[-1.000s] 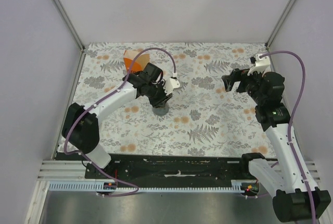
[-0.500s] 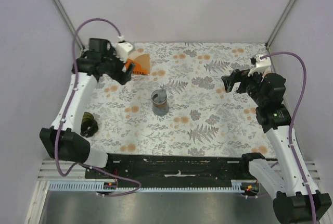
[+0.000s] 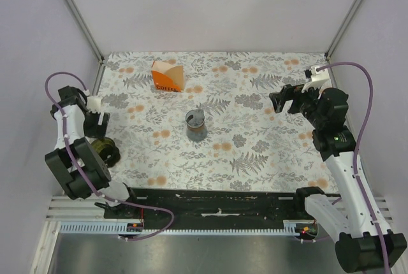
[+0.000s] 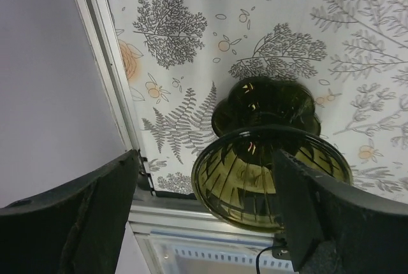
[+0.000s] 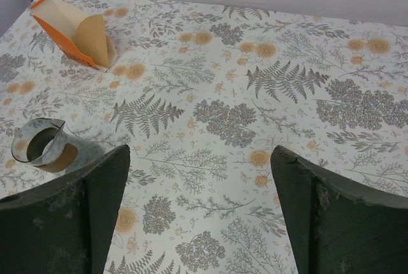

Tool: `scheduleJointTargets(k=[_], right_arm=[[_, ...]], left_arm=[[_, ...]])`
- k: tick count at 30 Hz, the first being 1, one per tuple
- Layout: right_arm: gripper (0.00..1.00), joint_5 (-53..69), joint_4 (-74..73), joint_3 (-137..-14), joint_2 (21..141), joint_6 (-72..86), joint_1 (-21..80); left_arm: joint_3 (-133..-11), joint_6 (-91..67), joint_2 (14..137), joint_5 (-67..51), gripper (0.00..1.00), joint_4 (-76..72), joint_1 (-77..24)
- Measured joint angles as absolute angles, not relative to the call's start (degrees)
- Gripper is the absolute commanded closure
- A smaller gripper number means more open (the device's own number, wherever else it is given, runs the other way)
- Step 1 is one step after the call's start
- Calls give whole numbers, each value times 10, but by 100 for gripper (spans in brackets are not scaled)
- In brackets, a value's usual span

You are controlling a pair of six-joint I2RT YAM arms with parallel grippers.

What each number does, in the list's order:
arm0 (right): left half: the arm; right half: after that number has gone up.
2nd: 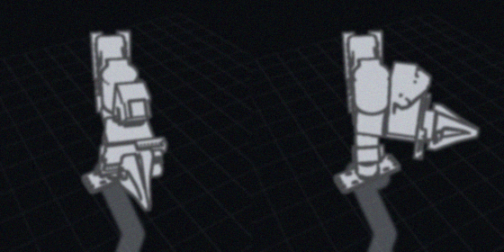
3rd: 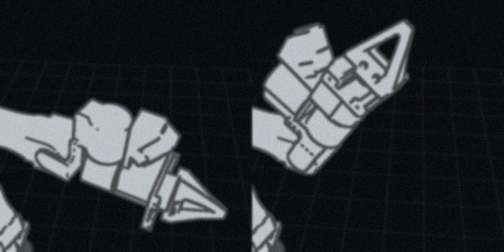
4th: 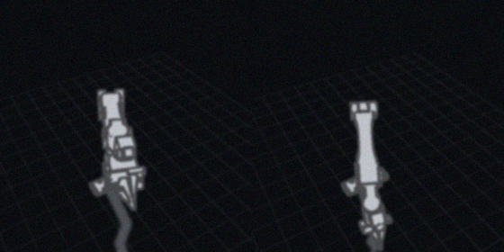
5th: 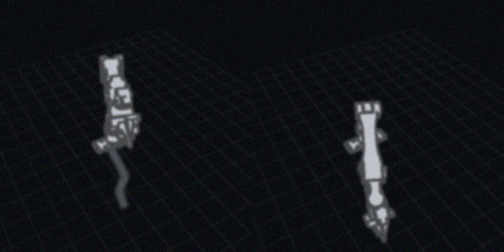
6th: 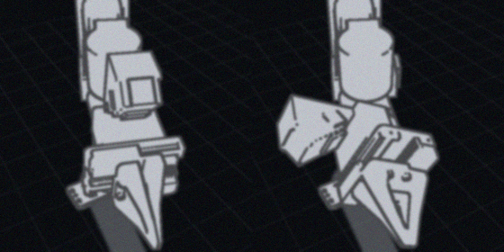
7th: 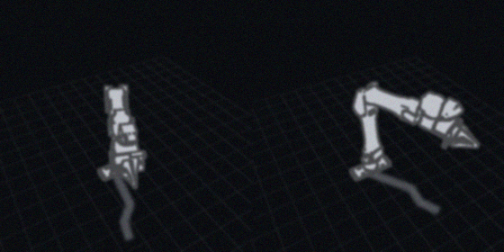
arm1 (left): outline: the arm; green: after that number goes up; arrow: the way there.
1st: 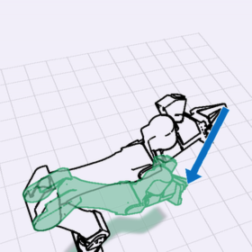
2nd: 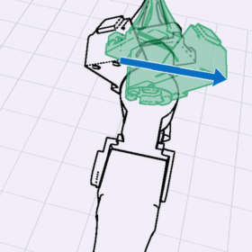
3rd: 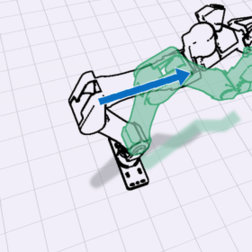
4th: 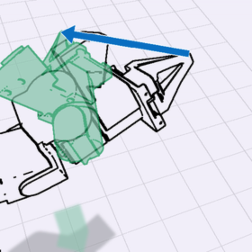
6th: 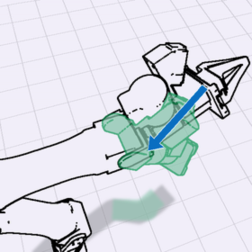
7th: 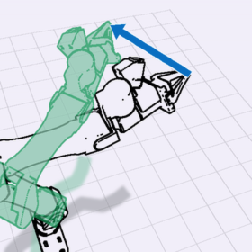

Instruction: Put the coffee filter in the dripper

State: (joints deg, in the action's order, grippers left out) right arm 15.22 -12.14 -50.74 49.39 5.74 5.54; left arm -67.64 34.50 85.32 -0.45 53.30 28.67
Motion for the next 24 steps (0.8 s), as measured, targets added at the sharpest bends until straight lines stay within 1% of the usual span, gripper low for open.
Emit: scheduleJointTargets(k=[3,5,7,8,9,12,18,22,24], right_arm=[[2,152,-122,-507,495,57,55],[2,152,-122,-508,495,57,57],[2,152,-122,-508,495,57,58],[2,152,-122,-508,495,56,58],[2,152,-122,-508,495,55,59],[2,152,-123,-509,495,55,59],[2,130,-148,-527,495,55,85],[2,94,-157,-562,507,51,166],[4,79,-155,-591,530,46,233]], left_arm=[[-644,352,864,15,21,512,291],[-633,356,877,15,34,502,291],[-626,358,886,14,64,492,291],[-622,361,890,13,85,489,291],[-619,362,893,13,98,488,291],[-635,363,884,-10,98,510,292],[-679,302,870,-130,98,523,292],[-722,212,856,-222,98,542,291],[-759,173,846,-249,98,555,280]])
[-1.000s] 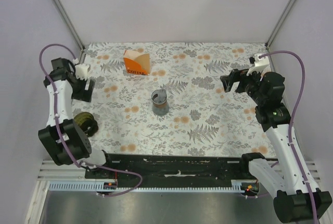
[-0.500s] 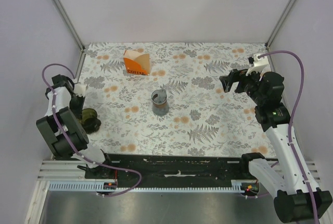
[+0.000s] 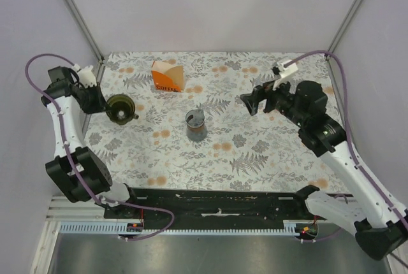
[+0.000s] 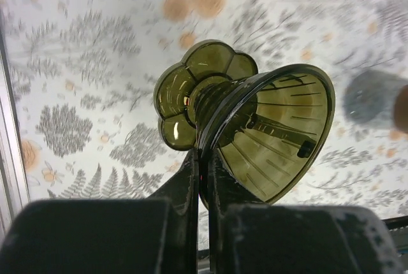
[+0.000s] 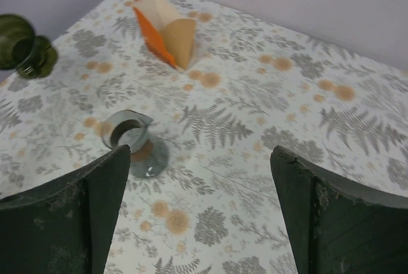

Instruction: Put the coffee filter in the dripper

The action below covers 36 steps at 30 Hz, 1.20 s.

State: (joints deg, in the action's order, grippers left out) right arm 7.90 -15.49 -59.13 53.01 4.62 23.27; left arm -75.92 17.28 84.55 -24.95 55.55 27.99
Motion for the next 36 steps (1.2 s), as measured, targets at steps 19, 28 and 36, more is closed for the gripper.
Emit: scheduleJointTargets(k=[19,28,36], right_arm=[[42,-91,-211,-915,982,-160,646],[74,-110,-183,-983,1039,-163,639],[100,-124,-186,-992,1052,-171,634]], left_arm=[[-876,23,769,-349,98,633,107],[-875,9,750,-382,98,634,108],[-858,8,743,-390,71,629,109]])
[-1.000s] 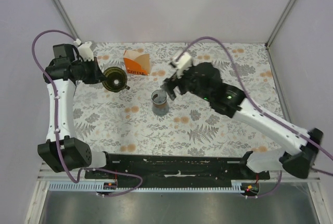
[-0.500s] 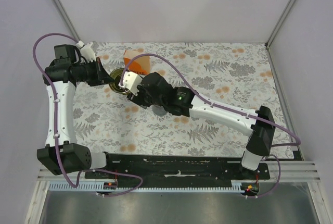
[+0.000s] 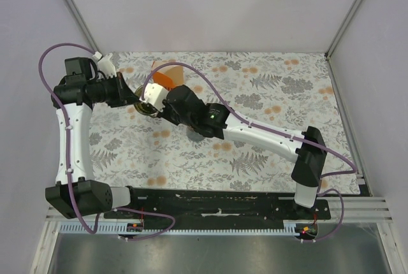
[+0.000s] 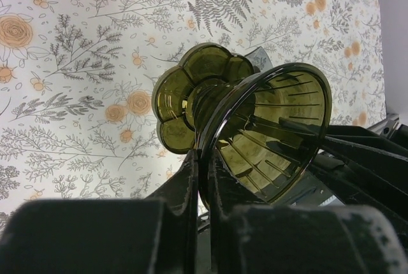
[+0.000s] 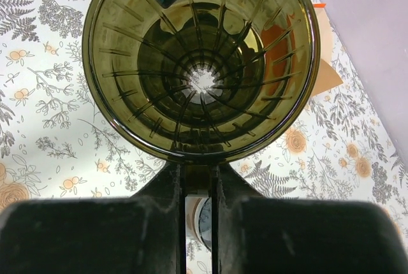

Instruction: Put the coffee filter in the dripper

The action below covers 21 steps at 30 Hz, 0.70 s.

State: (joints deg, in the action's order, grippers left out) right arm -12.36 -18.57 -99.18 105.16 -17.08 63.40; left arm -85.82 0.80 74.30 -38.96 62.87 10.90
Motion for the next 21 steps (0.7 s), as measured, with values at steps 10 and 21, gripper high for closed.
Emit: scheduleJointTargets(k=[10,21], right_arm=[[100,-73,-194,-939,994,-154,568],[100,32,-212,-798,847,-133,479]], left_arm=[[-939,7,766,-358,10,645,110],[-950,7,778,-319,7,631,115]])
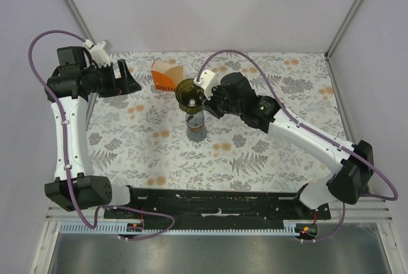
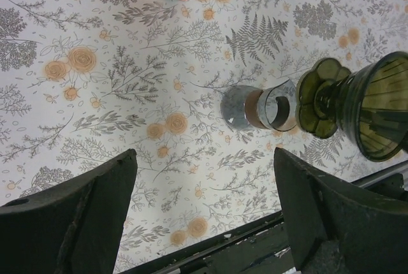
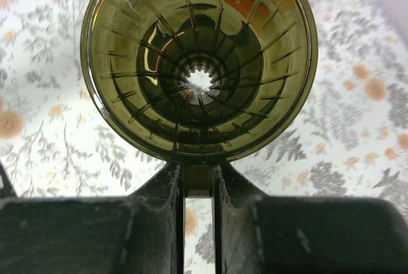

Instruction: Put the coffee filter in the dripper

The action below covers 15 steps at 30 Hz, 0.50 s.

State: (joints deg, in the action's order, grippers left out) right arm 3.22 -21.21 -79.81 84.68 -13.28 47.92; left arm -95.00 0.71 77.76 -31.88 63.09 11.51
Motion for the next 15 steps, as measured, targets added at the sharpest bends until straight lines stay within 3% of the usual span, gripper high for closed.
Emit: scheduleJointTargets(k=[15], right_arm=[[100,79,-258,-773,890,-119,464]], left_arm=[[-933,11,778,-301,5,624,115]])
